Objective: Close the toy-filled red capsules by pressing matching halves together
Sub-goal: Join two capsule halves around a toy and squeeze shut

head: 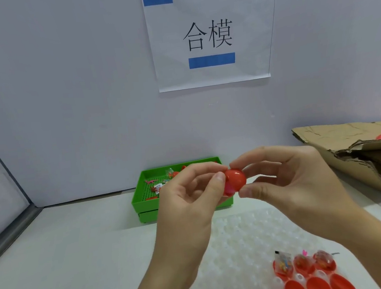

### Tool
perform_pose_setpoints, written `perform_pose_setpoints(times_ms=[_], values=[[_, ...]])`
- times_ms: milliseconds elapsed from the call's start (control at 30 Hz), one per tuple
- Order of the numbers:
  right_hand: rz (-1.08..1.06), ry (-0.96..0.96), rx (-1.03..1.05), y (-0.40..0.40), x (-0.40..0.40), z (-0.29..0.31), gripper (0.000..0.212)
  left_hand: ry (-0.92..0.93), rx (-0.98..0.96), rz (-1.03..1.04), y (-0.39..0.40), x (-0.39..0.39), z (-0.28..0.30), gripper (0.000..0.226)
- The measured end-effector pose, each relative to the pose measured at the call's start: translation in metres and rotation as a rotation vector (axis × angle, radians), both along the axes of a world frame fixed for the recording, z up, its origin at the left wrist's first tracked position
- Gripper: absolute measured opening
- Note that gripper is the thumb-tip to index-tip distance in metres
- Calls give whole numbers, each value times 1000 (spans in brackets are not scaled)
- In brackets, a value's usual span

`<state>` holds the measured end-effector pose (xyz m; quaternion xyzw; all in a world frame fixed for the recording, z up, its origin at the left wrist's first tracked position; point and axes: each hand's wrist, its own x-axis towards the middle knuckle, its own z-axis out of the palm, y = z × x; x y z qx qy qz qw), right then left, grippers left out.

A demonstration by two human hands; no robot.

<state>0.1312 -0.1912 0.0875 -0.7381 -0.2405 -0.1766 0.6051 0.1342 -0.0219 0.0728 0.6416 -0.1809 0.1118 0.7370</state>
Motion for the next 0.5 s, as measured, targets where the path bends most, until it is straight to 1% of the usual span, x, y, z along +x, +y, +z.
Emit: perform_pose_setpoints(times_ms=[100, 200, 333, 500], values=[[19, -7, 9, 1, 1, -1, 34, -14, 8, 14, -2, 0, 0, 15], [44, -10, 22, 2, 1, -2, 36, -21, 3, 28, -3, 0, -1, 22], [40, -29, 16, 3, 0, -2, 33, -26, 14, 47, -3, 0, -3, 18], [-11, -40, 42, 2, 0, -1, 31, -6, -26, -29, -1, 1, -3, 22]])
